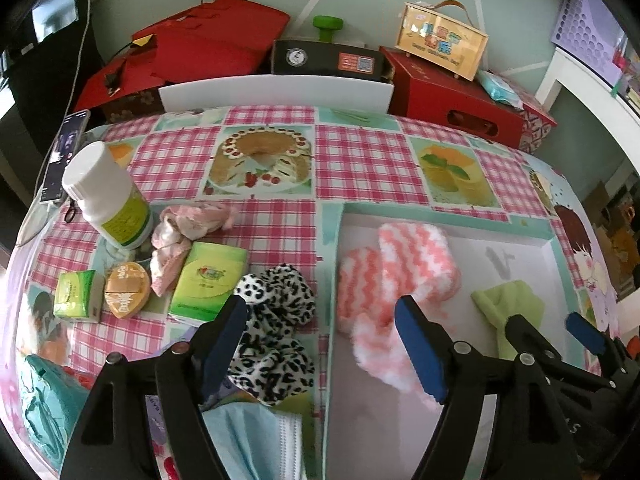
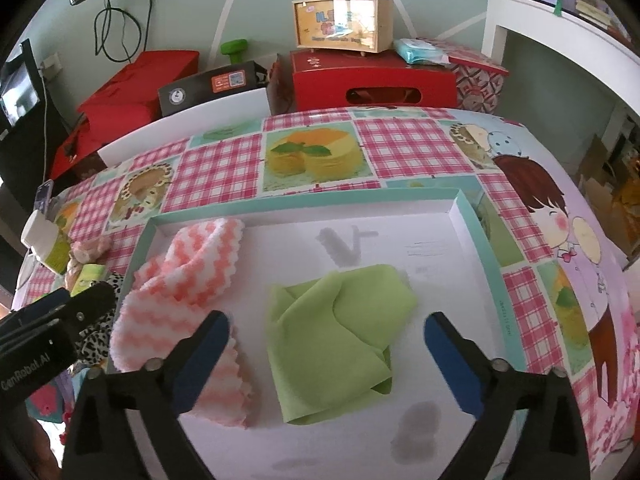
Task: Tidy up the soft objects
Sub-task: 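Move both open tools back from the tray toward the pile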
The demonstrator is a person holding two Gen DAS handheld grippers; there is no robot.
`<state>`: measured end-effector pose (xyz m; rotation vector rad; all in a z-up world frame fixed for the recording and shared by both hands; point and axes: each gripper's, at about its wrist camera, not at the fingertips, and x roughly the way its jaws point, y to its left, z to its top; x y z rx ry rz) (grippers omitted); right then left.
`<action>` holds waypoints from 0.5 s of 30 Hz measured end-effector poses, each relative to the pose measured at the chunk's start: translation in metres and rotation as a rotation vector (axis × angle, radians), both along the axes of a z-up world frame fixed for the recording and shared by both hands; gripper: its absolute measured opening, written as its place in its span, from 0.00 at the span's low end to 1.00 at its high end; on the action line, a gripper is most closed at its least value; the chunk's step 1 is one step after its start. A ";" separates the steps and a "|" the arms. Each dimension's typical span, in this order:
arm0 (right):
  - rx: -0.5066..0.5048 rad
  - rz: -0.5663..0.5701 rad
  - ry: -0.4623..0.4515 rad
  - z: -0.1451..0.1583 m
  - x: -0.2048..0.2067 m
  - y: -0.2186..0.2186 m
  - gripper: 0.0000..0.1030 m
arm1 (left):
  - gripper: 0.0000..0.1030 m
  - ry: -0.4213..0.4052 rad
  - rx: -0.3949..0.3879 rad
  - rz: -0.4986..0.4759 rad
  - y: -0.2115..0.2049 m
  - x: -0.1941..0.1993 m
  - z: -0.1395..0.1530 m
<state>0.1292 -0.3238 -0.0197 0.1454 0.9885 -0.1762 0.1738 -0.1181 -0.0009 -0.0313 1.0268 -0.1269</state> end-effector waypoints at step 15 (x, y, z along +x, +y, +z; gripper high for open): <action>-0.020 -0.035 -0.028 0.004 -0.001 -0.004 1.00 | 0.92 -0.047 -0.015 0.015 0.005 -0.001 0.007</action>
